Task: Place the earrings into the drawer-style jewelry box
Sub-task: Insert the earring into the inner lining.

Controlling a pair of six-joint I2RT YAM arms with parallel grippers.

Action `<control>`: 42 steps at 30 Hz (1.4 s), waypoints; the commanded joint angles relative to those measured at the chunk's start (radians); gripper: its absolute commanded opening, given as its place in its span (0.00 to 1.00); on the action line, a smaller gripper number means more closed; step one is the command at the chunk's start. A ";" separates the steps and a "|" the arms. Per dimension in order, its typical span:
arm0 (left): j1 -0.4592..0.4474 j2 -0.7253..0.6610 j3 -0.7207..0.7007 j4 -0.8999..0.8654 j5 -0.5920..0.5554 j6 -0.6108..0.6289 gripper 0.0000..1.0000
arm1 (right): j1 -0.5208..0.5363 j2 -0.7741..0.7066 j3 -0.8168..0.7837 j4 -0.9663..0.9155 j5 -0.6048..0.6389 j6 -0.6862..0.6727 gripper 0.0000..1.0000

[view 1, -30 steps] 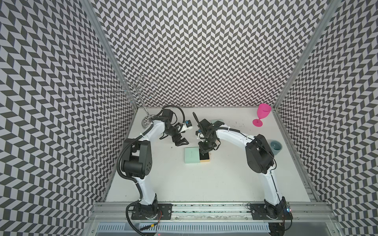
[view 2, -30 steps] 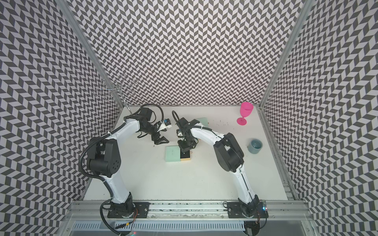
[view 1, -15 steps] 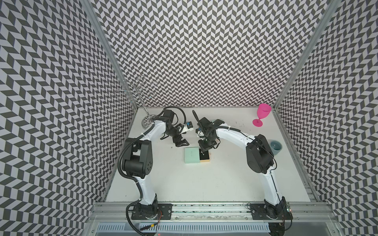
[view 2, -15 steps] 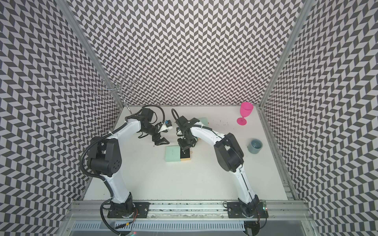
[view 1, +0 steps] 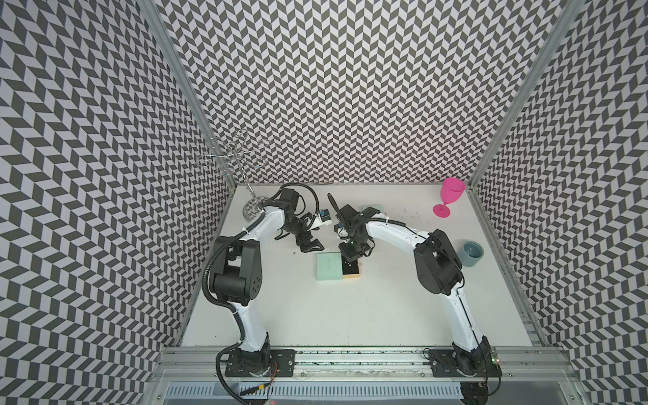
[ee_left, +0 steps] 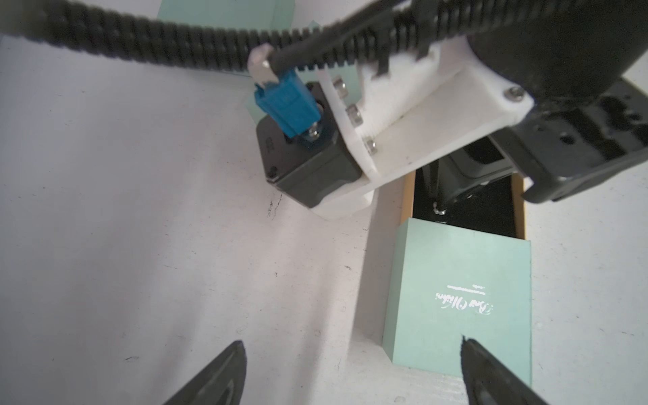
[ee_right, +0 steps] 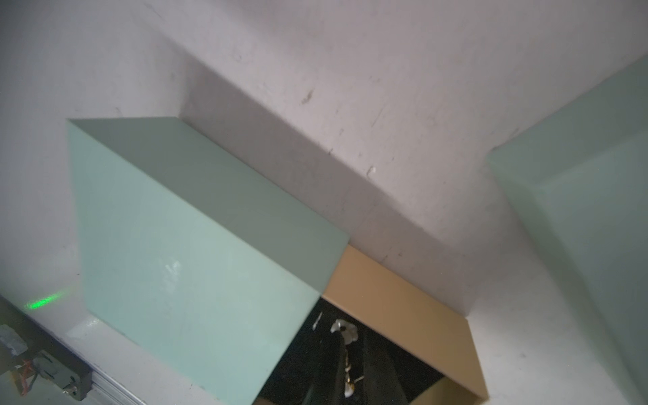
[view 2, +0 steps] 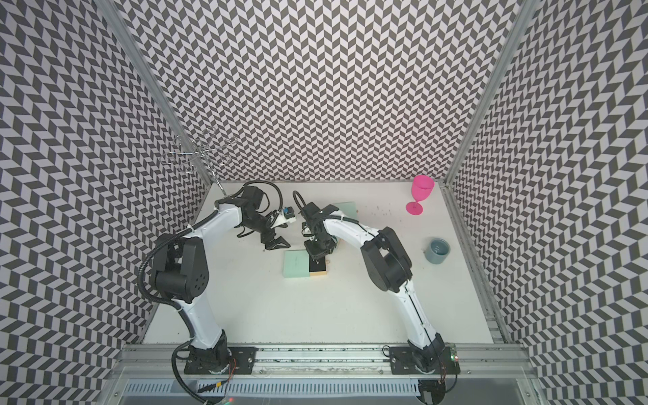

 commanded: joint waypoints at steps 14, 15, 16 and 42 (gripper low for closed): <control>-0.021 0.039 -0.051 0.023 -0.011 0.019 0.96 | 0.014 0.018 0.017 -0.017 0.060 -0.017 0.10; -0.023 0.040 -0.057 0.027 -0.012 0.017 0.96 | 0.017 0.020 0.018 -0.019 0.065 -0.014 0.10; -0.024 0.042 -0.061 0.033 -0.014 0.014 0.96 | 0.019 0.020 0.018 -0.019 0.066 -0.014 0.10; -0.036 0.060 -0.095 0.101 -0.008 -0.022 0.96 | 0.040 0.018 0.008 -0.005 0.001 -0.030 0.08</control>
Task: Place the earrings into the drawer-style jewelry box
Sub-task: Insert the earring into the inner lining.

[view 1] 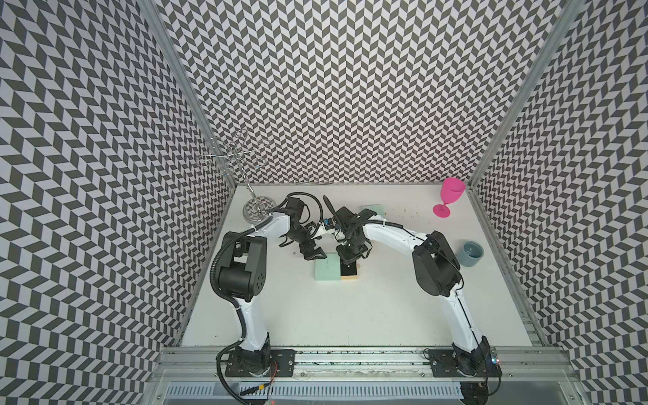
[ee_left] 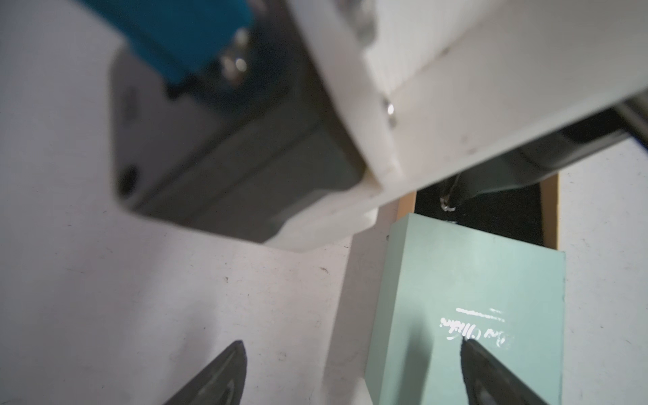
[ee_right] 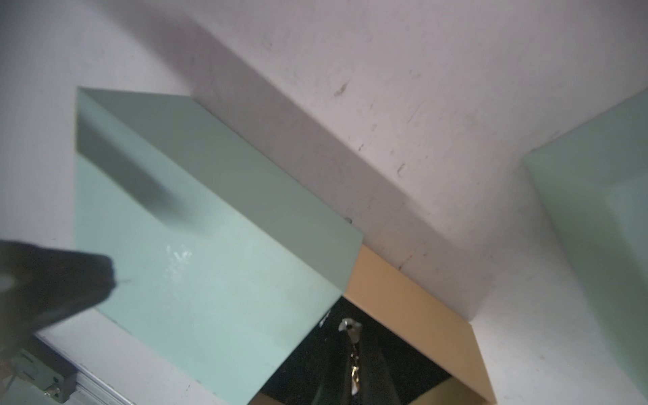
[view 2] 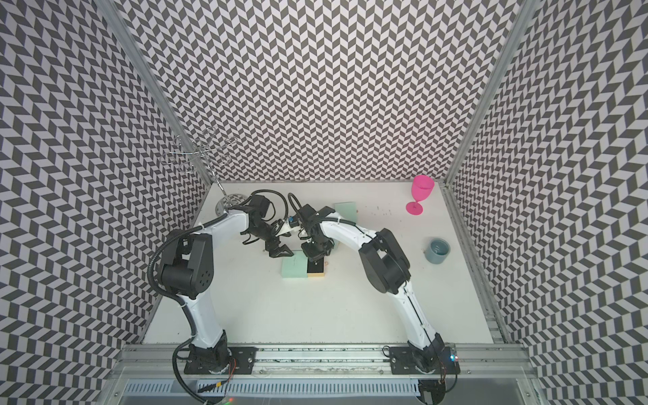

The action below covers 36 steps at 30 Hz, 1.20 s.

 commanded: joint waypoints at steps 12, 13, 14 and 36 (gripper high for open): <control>-0.006 0.013 -0.006 0.025 0.014 -0.006 0.95 | 0.009 0.007 -0.061 0.037 -0.023 0.006 0.08; -0.003 0.012 -0.004 0.025 0.018 -0.010 0.95 | 0.008 0.006 -0.058 0.035 -0.018 0.009 0.08; 0.001 0.011 0.001 0.025 0.020 -0.016 0.95 | 0.008 0.003 -0.052 0.034 -0.012 0.010 0.08; 0.023 -0.017 0.069 -0.038 0.019 0.011 0.95 | 0.005 -0.118 0.015 -0.018 0.112 0.026 0.13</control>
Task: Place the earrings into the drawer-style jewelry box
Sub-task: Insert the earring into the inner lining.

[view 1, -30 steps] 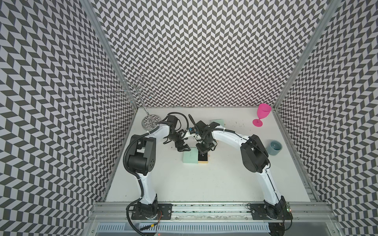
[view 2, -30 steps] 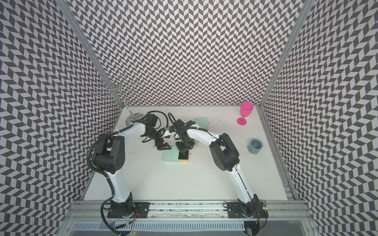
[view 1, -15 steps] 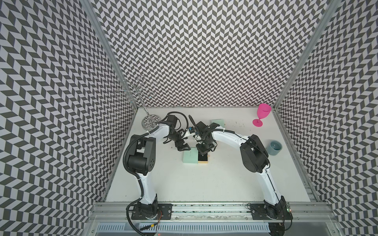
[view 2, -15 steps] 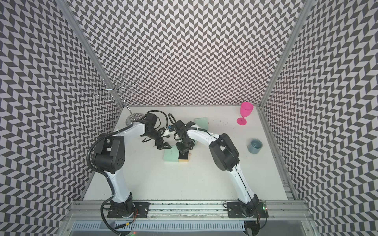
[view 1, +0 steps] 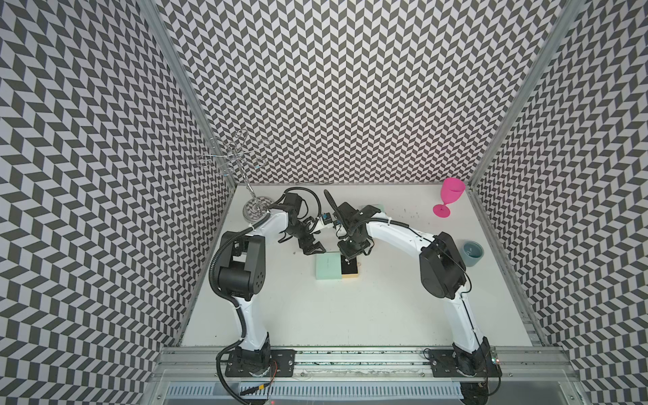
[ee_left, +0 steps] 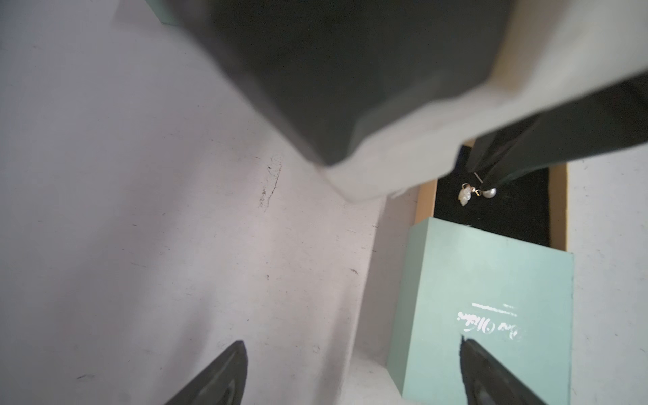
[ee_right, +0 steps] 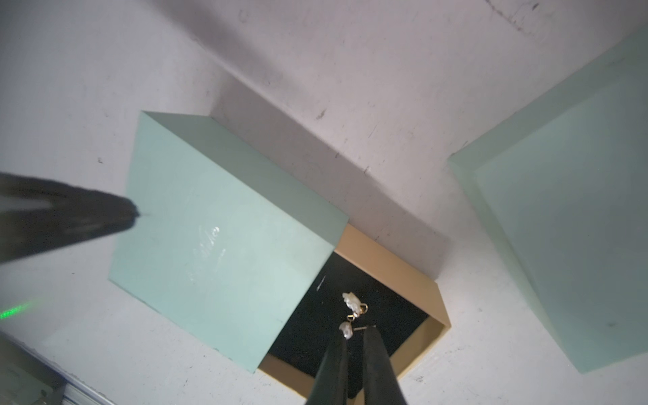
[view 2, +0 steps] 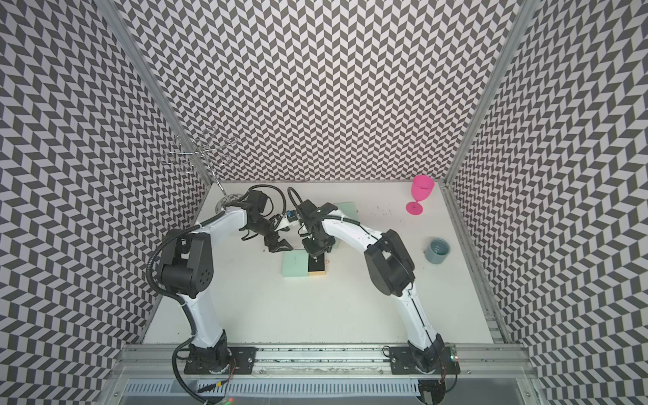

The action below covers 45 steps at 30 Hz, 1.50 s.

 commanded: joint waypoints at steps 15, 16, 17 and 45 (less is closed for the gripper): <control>-0.009 -0.038 -0.042 0.012 0.012 0.016 0.95 | -0.007 0.010 -0.035 0.070 -0.033 0.013 0.10; -0.010 -0.038 -0.044 0.012 0.013 0.016 0.95 | -0.008 0.013 -0.033 0.072 -0.034 0.011 0.10; -0.010 -0.037 -0.044 0.013 0.012 0.015 0.95 | -0.009 0.016 -0.034 0.075 -0.035 0.010 0.10; -0.006 -0.029 -0.064 0.018 0.013 0.017 0.95 | -0.025 0.033 -0.101 0.119 -0.149 -0.020 0.08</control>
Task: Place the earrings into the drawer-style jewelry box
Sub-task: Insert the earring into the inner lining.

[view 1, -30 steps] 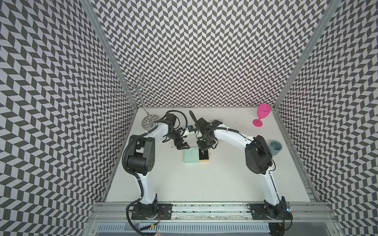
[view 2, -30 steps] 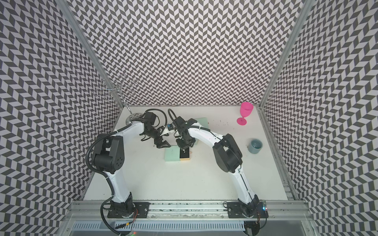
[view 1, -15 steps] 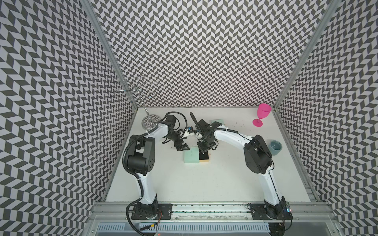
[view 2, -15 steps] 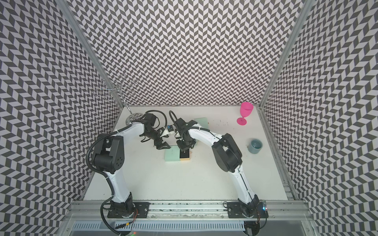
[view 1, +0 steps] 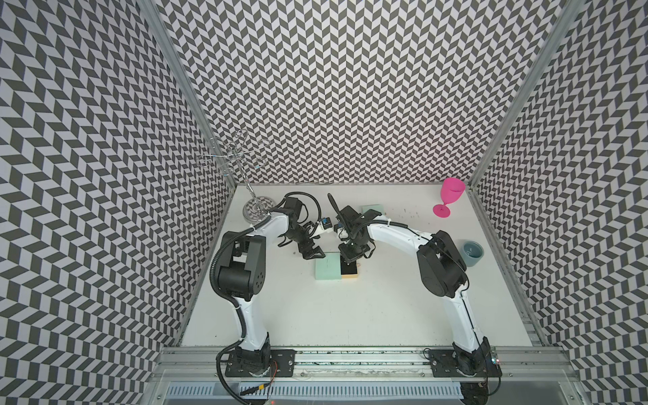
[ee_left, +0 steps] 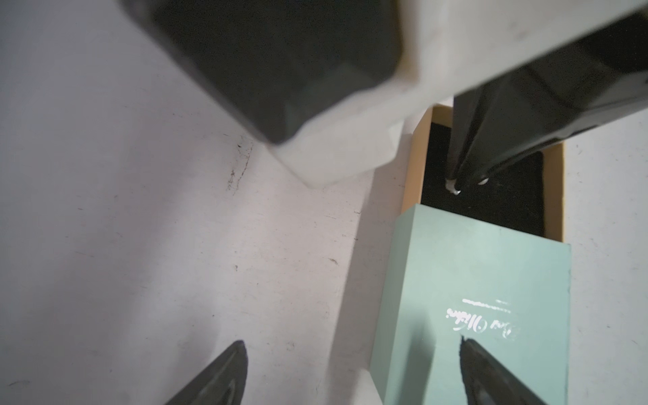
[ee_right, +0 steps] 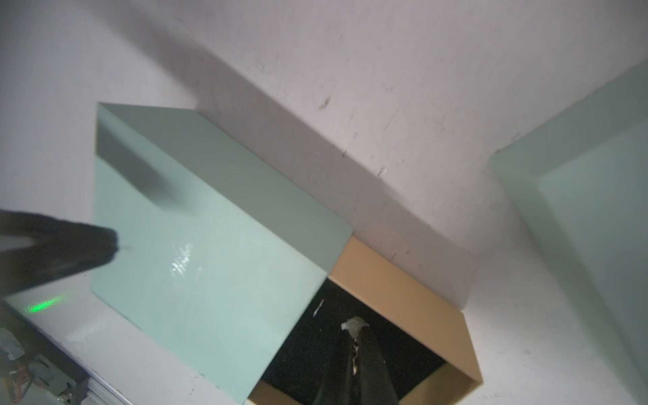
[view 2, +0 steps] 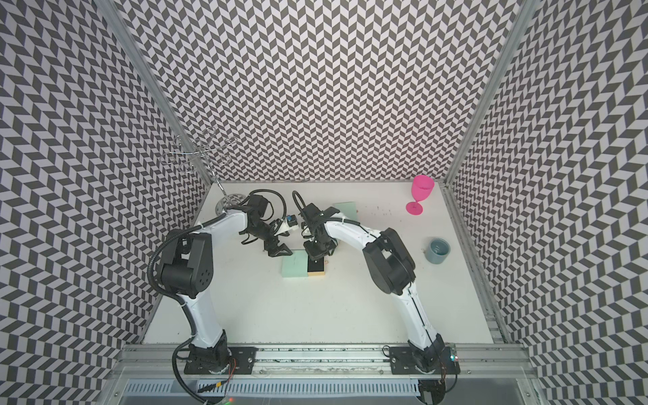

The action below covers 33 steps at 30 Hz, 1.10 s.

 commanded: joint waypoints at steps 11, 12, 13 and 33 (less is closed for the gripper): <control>-0.004 -0.016 -0.009 0.014 0.014 0.013 0.95 | 0.001 0.004 -0.019 0.001 -0.072 -0.063 0.07; -0.004 -0.015 -0.009 0.014 0.015 0.012 0.95 | 0.001 0.001 -0.021 0.002 -0.075 -0.066 0.07; -0.004 -0.017 -0.009 0.014 0.015 0.011 0.95 | 0.000 -0.001 -0.022 0.003 -0.080 -0.071 0.07; 0.056 -0.052 0.033 -0.033 -0.017 0.033 0.95 | 0.000 -0.051 0.002 0.001 -0.078 -0.069 0.08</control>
